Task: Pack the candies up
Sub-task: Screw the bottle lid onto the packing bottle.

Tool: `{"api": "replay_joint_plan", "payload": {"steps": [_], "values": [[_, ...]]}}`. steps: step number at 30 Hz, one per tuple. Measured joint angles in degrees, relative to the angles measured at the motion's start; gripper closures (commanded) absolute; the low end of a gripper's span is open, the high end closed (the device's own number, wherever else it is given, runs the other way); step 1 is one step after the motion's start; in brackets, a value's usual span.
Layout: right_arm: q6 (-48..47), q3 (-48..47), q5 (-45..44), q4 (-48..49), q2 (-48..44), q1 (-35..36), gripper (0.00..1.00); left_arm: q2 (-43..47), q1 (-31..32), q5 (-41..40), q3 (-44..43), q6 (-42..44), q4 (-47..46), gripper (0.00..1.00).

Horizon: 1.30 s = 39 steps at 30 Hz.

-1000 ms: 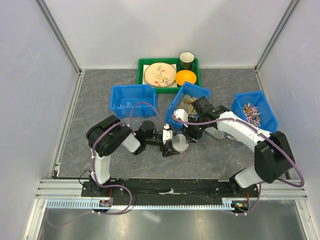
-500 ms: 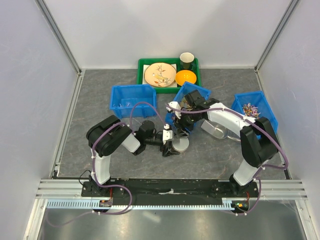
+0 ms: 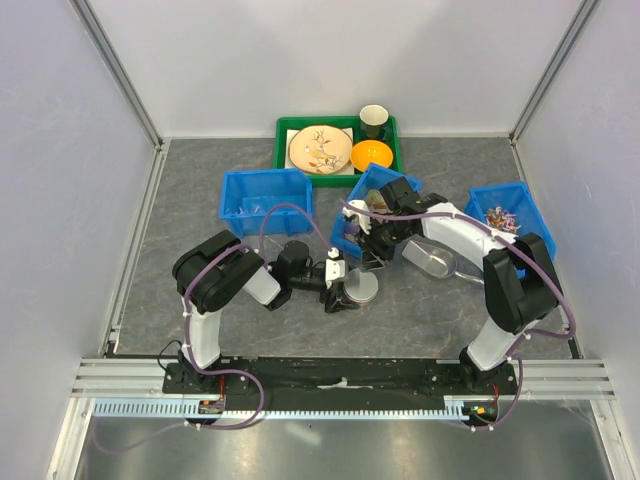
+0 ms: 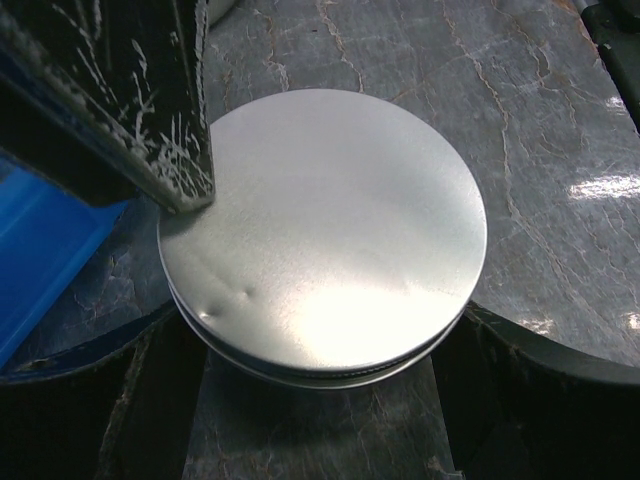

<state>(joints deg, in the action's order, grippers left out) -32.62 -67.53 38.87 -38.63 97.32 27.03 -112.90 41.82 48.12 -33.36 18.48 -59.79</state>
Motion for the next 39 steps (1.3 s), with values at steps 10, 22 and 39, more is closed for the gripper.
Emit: {"api": "replay_joint_plan", "payload": {"steps": [10,22,39], "values": [[-2.34,5.57,-0.11,-0.79,-4.87,-2.56,0.65,0.00,0.00,0.00,-0.07,0.00,0.04,0.19],[-3.65,8.50,-2.38,-6.75,-9.38,-2.67,0.56,0.00,0.00,-0.02,-0.07,0.02,0.07,0.20],[1.62,-1.20,0.59,0.94,-2.47,-1.33,0.46,0.00,0.00,0.00,-0.09,0.02,0.11,0.20]]}}
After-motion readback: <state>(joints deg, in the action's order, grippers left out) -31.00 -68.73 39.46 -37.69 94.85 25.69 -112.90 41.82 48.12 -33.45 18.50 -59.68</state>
